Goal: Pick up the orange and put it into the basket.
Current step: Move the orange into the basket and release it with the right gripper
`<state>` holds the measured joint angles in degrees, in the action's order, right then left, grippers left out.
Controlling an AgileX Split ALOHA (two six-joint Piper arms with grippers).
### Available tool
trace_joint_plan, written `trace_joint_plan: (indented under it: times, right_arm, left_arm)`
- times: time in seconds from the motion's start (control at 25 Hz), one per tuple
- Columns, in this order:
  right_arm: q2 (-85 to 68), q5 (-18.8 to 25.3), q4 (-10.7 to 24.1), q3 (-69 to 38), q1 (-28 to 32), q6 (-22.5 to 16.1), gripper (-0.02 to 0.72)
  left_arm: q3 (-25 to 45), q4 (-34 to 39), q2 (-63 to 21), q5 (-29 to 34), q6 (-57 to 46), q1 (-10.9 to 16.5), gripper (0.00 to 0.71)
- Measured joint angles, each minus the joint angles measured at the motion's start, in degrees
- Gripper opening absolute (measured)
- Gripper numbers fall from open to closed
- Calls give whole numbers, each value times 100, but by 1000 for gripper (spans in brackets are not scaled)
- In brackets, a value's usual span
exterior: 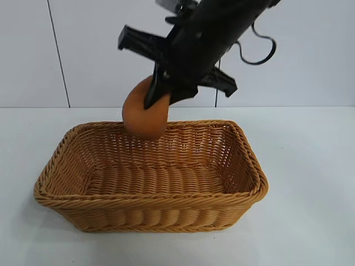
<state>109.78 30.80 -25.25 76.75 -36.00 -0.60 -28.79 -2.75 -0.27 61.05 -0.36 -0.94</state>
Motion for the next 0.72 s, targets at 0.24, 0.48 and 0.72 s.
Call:
trace_joint_plan:
  times: [0.24, 0.48, 0.72]
  right_arm:
    - [719, -107, 0, -6, -6, 0, 43]
    - [743, 2, 0, -6, -6, 0, 276]
    - [458, 526, 539, 82, 7, -255, 549]
  left_arm:
    - [0, 0, 0, 0, 0, 0, 641]
    - [0, 0, 0, 0, 0, 0, 641]
    - [0, 0, 0, 0, 0, 0, 641]
